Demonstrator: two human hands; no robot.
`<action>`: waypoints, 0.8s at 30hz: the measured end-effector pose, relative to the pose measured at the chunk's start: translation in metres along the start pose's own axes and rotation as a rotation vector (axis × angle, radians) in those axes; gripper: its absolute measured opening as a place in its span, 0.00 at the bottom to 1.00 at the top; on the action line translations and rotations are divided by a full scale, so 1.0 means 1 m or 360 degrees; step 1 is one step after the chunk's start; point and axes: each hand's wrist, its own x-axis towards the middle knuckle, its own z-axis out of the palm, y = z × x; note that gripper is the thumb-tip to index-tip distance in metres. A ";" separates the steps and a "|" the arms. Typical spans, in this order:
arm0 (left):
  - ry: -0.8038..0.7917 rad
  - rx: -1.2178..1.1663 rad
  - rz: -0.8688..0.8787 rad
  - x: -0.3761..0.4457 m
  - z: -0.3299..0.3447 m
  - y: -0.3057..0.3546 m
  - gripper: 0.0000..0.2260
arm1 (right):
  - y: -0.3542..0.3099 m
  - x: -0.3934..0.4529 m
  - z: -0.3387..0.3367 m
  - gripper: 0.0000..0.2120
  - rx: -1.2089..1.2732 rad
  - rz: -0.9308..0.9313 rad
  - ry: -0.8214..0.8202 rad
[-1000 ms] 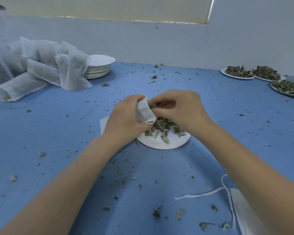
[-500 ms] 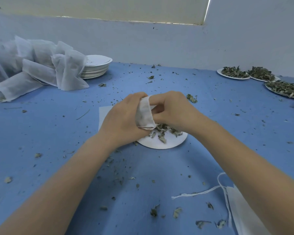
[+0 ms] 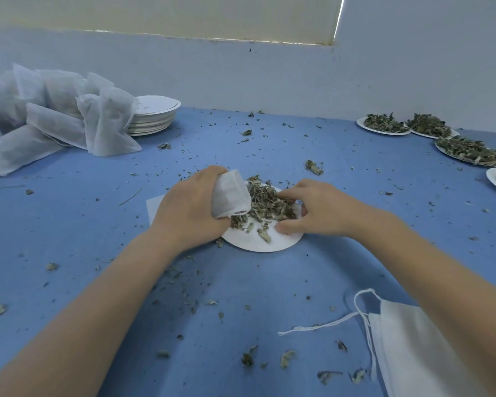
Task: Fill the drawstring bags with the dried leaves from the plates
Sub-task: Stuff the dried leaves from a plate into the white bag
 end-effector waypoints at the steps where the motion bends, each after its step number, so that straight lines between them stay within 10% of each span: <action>1: 0.0008 -0.0005 -0.0009 0.000 0.000 -0.001 0.28 | -0.001 0.001 0.002 0.30 0.0020 -0.0038 0.0026; 8: 0.0055 -0.0087 -0.0057 -0.001 -0.005 -0.006 0.27 | 0.004 0.009 -0.001 0.36 0.0067 -0.0007 -0.0042; 24: 0.0050 -0.0079 -0.0044 -0.002 -0.008 -0.006 0.27 | -0.010 0.002 0.004 0.12 0.0054 -0.0112 0.0336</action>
